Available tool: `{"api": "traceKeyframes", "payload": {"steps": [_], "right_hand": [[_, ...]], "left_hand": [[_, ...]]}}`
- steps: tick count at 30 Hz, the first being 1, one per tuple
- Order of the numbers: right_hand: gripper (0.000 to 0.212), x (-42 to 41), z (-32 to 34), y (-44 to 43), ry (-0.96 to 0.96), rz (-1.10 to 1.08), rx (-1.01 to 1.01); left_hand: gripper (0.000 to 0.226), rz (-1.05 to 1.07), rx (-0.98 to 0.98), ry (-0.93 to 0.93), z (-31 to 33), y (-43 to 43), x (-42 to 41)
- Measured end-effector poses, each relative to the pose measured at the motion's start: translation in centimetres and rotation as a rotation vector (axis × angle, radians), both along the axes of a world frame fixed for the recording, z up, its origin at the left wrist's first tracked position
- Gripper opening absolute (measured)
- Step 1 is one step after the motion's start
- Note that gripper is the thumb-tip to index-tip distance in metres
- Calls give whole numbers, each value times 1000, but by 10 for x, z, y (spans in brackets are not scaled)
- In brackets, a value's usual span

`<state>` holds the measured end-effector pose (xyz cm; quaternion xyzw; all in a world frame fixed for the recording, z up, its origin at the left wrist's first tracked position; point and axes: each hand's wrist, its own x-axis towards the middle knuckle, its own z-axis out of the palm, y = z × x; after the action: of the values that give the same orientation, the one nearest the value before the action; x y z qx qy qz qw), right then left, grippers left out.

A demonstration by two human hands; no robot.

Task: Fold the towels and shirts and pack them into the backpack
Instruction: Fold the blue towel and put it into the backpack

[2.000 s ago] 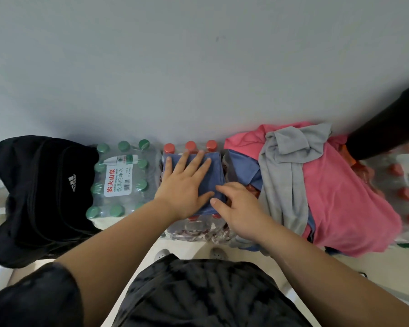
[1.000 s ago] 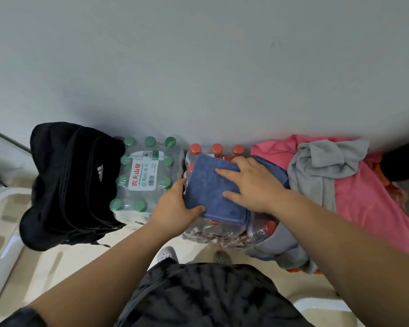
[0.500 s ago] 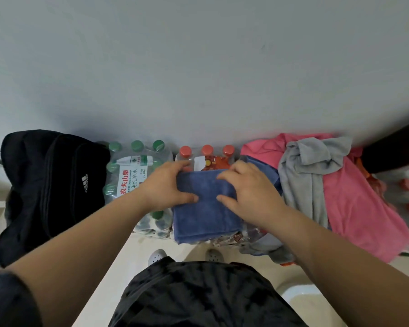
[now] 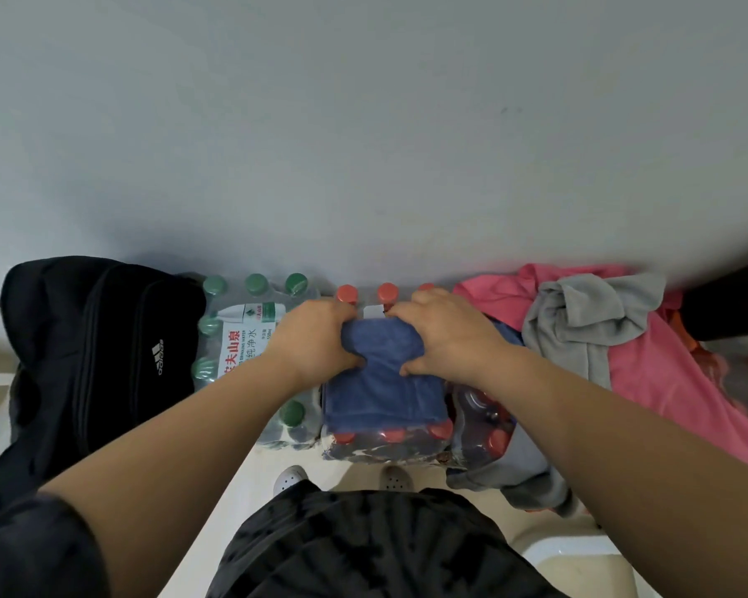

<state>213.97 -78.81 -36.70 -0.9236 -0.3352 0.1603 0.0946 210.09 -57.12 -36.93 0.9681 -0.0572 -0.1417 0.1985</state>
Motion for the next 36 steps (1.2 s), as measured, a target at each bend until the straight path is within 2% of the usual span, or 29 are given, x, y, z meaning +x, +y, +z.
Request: {"api": "traceKeyframes", "payload": {"steps": [4,7,10,12,15,18,22,24,27,30,36], "right_hand": [[55,17,5,8,-196,-128,46],[51,10,2,5,-185,-193,147],[58,-17,6,-6,-160,-225,330],[57,-40,7,-14,-182,-207,346],[61,-74,3,-24,-219,-147,291],[71,-98,-11,-26,-249,-91,215],[61,-103,-27,-31,-274,-102,234],[54,-106,-29,-31,-241,-116,239],[52,-113,-23,-27,-147,-196,267],[47,-116,-20,-24,-155,-201,249],[35,-102,-4,-17,-230,-288,395]], "left_hand": [[16,21,39,-225,1,-1,25],[12,-29,78,-286,1,-3,27],[26,-88,88,-314,2,0,10],[35,-131,103,-328,3,5,-8],[38,-163,114,-324,-1,11,-40],[56,-165,131,-257,-13,15,-66],[71,-219,162,-203,-21,18,-88],[67,-199,154,-212,-20,16,-93],[53,-46,52,-232,-8,3,-85],[57,48,-30,-211,4,-18,-59],[60,-40,153,-68,-23,-37,-40]]}}
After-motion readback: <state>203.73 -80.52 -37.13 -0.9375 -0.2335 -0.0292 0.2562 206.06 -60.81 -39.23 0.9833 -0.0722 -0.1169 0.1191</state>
